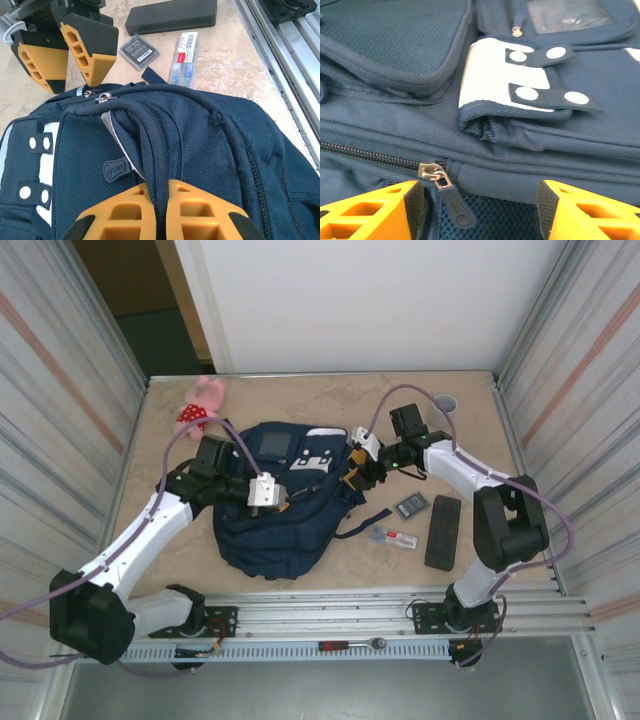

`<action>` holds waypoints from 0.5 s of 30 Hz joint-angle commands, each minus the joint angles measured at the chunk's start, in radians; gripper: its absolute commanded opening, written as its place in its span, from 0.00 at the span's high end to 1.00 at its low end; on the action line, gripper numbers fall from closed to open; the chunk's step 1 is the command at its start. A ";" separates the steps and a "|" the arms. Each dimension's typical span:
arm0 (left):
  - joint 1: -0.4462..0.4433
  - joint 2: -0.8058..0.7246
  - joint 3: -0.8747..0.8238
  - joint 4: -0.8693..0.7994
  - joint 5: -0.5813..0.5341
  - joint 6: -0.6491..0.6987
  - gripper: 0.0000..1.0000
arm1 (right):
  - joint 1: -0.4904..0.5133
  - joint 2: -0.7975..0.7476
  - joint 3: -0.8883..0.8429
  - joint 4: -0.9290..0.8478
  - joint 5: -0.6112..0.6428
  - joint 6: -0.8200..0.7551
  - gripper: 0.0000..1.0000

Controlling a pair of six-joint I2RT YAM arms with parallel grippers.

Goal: Pack books, pencil case, and school supplies into a backpack

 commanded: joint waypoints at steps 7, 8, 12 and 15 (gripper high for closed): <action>0.003 -0.037 0.003 0.102 0.104 0.021 1.00 | 0.010 0.067 0.066 -0.240 -0.152 -0.086 0.48; 0.004 -0.036 0.001 0.105 0.104 0.019 1.00 | 0.011 0.069 0.066 -0.243 -0.157 -0.086 0.50; 0.004 -0.030 0.001 0.112 0.109 0.017 1.00 | 0.011 0.075 0.062 -0.244 -0.176 -0.066 0.58; 0.003 -0.029 0.000 0.115 0.111 0.015 1.00 | 0.011 0.076 0.065 -0.246 -0.199 -0.055 0.61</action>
